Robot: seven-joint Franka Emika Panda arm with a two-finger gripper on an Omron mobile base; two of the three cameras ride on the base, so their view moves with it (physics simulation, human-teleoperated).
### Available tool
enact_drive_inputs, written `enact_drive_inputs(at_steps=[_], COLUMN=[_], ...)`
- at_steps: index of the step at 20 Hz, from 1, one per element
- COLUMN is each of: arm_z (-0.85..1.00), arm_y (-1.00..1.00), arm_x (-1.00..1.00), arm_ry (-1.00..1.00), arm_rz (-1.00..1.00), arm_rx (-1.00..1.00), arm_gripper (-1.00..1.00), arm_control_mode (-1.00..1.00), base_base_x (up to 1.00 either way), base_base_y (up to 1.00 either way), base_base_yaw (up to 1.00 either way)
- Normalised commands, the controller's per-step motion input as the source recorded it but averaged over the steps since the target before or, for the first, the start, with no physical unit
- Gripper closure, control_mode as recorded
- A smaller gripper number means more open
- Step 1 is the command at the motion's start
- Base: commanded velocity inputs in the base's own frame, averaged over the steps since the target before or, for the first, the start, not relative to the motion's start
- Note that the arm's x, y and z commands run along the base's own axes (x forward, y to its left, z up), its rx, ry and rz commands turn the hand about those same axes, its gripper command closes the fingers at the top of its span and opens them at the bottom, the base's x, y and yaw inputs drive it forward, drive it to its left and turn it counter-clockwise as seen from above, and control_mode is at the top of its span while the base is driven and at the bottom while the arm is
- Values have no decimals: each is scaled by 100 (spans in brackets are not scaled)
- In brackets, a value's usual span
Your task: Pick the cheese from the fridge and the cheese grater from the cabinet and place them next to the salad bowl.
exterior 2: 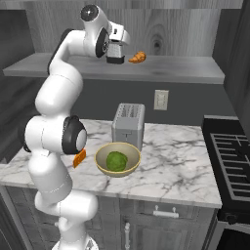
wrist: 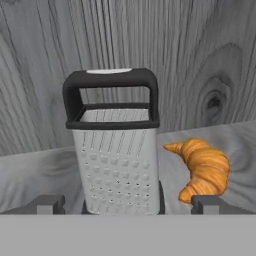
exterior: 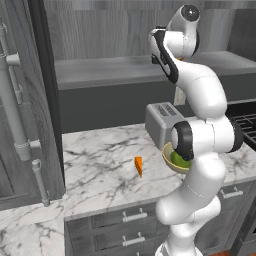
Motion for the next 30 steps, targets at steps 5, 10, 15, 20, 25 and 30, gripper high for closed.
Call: enact_drive_inputs(at_steps=[5, 10, 15, 20, 25, 30], arm_z=[-6, -4, 0, 0, -3, -4], arm_y=[-4, 0, 1, 2, 10, 6], arm_x=[14, 7, 1, 2, 10, 17], arm_ry=[0, 0, -1, -1, 0, 0], arm_rz=[0, 0, 0, 0, 0, 0], arm_rx=[0, 0, 0, 0, 0, 0], arm_gripper=[-100, -100, -100, -100, -100, -100], arm_control_mode=[-100, -100, -100, -100, -100, -100], base_base_x=[0, 0, 0, 0, 0, 0], base_base_y=[0, 0, 0, 0, 0, 0], base_base_yaw=[0, 0, 0, 0, 0, 0])
